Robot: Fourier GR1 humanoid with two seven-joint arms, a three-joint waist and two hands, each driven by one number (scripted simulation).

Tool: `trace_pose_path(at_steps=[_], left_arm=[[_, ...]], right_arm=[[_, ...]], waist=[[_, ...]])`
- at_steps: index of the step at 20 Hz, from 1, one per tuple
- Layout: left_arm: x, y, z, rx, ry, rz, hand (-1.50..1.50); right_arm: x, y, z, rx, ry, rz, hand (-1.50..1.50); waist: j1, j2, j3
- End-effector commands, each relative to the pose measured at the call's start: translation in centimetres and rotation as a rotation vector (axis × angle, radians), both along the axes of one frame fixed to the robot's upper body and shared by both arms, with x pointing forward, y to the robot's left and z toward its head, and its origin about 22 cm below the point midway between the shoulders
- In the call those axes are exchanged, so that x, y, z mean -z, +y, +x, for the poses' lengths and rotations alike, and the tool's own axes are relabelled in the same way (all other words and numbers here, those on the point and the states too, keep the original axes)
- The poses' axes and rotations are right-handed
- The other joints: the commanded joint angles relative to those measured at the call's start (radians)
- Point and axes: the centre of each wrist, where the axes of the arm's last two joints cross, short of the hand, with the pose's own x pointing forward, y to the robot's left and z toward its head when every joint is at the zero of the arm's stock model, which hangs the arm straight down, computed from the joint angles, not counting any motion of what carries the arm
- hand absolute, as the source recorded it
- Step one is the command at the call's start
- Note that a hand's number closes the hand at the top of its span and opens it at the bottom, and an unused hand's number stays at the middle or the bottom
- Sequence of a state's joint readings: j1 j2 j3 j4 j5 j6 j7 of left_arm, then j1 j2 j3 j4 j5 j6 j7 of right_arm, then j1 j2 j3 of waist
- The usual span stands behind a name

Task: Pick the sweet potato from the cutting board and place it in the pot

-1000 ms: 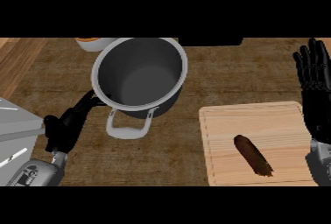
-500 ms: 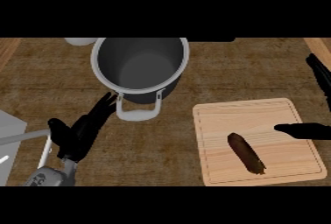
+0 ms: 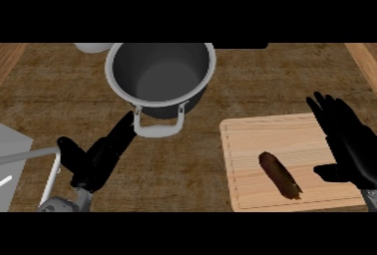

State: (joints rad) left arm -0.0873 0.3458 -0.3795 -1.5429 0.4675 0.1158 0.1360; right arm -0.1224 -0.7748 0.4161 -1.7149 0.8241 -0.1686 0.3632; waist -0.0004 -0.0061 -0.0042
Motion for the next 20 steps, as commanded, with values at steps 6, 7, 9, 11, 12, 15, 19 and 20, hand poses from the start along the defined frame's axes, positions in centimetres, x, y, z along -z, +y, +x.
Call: trace_pose_path(at_steps=[6,7,9,11,12,15,19,20], left_arm=[[-2.2,-0.2,0.7,0.002,-0.001,-0.007,0.00],[-1.4,0.4,-0.8,0.014,0.001,-0.003,0.00],[-1.5,-1.2,0.2,-0.007,-0.007,-0.007,0.00],[-0.8,0.6,-0.7,0.008,0.009,0.001,0.00],[-1.0,-0.2,-1.5,-0.016,0.008,-0.006,0.00],[-1.1,0.4,-0.2,0.004,-0.002,-0.004,0.00],[-0.8,-1.6,-0.6,-0.006,-0.008,-0.003,0.00],[-0.2,-0.4,-0.2,-0.005,0.004,0.005,0.00]], right_arm=[[-5.6,9.7,-6.9,0.101,0.118,-0.101,-1.50],[-5.6,11.1,-7.1,0.135,0.141,-0.110,-1.50],[-6.8,12.7,-8.1,0.170,0.167,-0.083,-1.50],[-7.2,14.3,-8.4,0.228,0.186,-0.091,-1.50],[-7.2,14.4,-9.5,0.250,0.191,-0.065,-1.50],[-6.9,16.5,-8.4,0.257,0.202,-0.076,-1.50],[-6.2,17.8,-8.1,0.251,0.242,0.009,-1.50],[-5.0,19.8,-8.7,0.236,0.251,-0.020,-1.50]], waist=[[-0.015,-0.003,0.001],[0.004,-0.003,0.000],[-0.004,0.000,0.000],[0.006,0.002,0.000],[0.001,-0.002,0.001],[0.003,0.004,0.001],[-0.001,0.004,0.003],[-0.001,0.005,0.002]])
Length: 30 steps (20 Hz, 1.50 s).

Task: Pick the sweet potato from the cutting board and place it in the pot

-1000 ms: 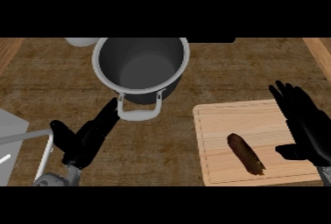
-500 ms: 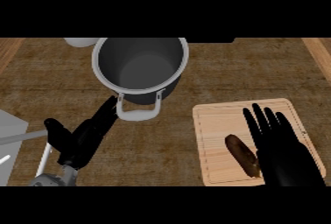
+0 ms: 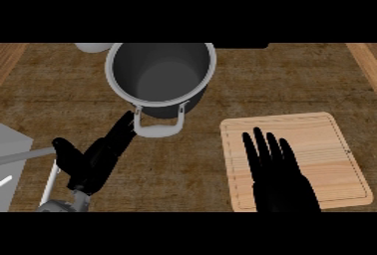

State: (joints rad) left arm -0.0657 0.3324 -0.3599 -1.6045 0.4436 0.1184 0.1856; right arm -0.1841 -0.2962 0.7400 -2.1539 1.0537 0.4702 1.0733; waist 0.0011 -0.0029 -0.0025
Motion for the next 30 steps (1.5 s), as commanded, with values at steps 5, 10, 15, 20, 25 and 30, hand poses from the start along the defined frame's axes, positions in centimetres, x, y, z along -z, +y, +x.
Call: trace_pose_path(at_steps=[5,10,15,20,25,30], left_arm=[[-0.4,-0.4,-1.0,0.004,-0.009,-0.009,0.00],[0.2,1.7,-0.3,0.010,-0.010,-0.003,0.00],[-0.2,-0.9,-0.8,0.004,0.005,-0.014,0.00],[-0.8,0.7,0.1,0.005,-0.009,-0.001,0.00],[-0.1,2.5,0.3,0.000,-0.010,-0.010,0.00],[0.5,0.9,0.0,0.008,0.008,0.003,0.00]], right_arm=[[2.9,-0.5,0.6,0.164,0.103,-0.079,-1.50],[5.5,1.1,1.0,0.176,0.105,-0.163,-1.50],[4.4,0.0,1.8,0.240,0.070,-0.262,-1.50],[7.6,0.7,1.2,0.238,0.082,-0.269,-1.50],[7.2,-1.7,1.9,0.245,0.100,-0.275,-1.50],[7.6,-2.9,2.2,0.269,0.116,-0.278,-1.50]], waist=[[-0.001,0.001,0.003],[-0.001,0.002,0.002],[-0.003,0.001,0.002],[0.000,0.002,0.003],[-0.001,0.002,0.002],[-0.003,0.002,0.002]])
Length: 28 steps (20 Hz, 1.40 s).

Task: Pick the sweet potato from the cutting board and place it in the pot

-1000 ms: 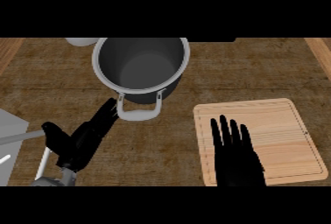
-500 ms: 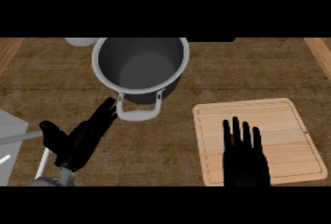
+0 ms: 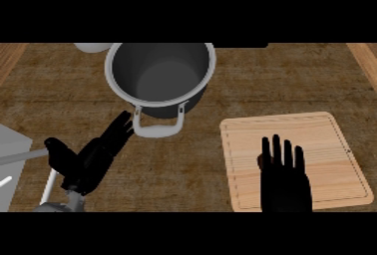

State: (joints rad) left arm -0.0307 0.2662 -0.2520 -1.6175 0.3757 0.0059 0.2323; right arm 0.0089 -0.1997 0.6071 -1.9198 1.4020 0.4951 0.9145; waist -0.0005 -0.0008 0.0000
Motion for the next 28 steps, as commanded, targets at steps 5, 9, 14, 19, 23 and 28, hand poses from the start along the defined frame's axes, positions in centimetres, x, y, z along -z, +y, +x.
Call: trace_pose_path(at_steps=[5,9,14,19,23,28], left_arm=[[0.0,-0.7,-0.4,0.003,0.011,-0.024,0.00],[-0.3,-1.4,-0.9,-0.004,0.001,0.016,0.00],[-1.0,-0.4,-0.8,0.003,-0.005,-0.022,0.00],[-1.3,-0.5,-0.5,0.008,-0.006,0.005,0.00],[1.7,-1.3,-0.9,0.016,-0.014,0.007,0.00],[-1.9,-2.3,-0.5,-0.003,-0.008,-0.008,0.00]], right_arm=[[2.1,-1.4,0.9,0.053,-0.004,-0.015,-1.50],[3.7,-3.3,1.6,0.068,0.022,-0.012,-1.50],[2.3,-3.4,1.9,0.065,0.013,-0.014,-1.50],[2.9,-3.6,3.6,0.082,0.029,-0.011,-1.50],[4.6,-3.1,3.0,-0.048,0.080,0.069,1.50],[6.0,-4.9,3.2,-0.088,0.040,0.039,1.50]], waist=[[0.001,0.000,0.000],[0.001,0.000,0.000],[0.001,0.000,0.000],[0.002,0.000,0.000],[0.001,0.001,0.000],[0.002,0.000,0.000]])
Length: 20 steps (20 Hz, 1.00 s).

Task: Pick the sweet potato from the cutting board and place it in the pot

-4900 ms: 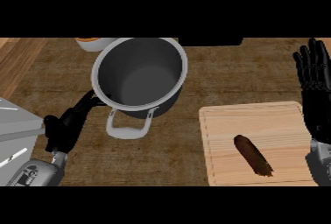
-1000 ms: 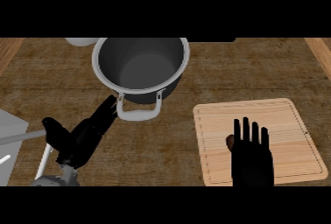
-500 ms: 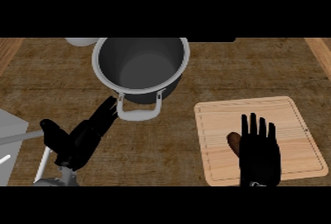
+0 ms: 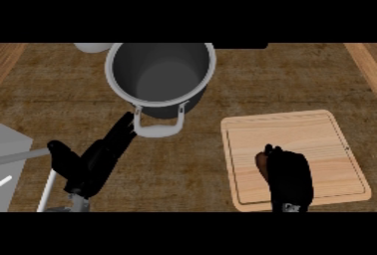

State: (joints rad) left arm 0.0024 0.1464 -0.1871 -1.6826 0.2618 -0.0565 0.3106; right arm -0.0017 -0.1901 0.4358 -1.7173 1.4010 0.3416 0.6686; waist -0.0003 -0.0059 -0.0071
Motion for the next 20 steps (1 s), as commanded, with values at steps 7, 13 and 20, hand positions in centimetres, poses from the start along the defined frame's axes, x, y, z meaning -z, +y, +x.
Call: trace_pose_path(at_steps=[7,13,20], left_arm=[[0.3,1.0,0.2,-0.001,0.002,-0.004,0.00],[0.1,1.6,0.3,0.006,0.006,-0.001,0.00],[-0.5,0.8,-0.2,0.000,0.010,0.002,0.00]], right_arm=[[-0.8,-0.3,2.6,-0.154,0.136,0.315,1.50],[-2.7,-0.6,5.4,-0.248,0.220,0.468,1.50],[-6.6,-1.7,4.5,-0.205,0.053,0.433,1.50]], waist=[[0.014,0.012,0.007],[0.006,0.006,0.007],[-0.002,0.003,0.007]])
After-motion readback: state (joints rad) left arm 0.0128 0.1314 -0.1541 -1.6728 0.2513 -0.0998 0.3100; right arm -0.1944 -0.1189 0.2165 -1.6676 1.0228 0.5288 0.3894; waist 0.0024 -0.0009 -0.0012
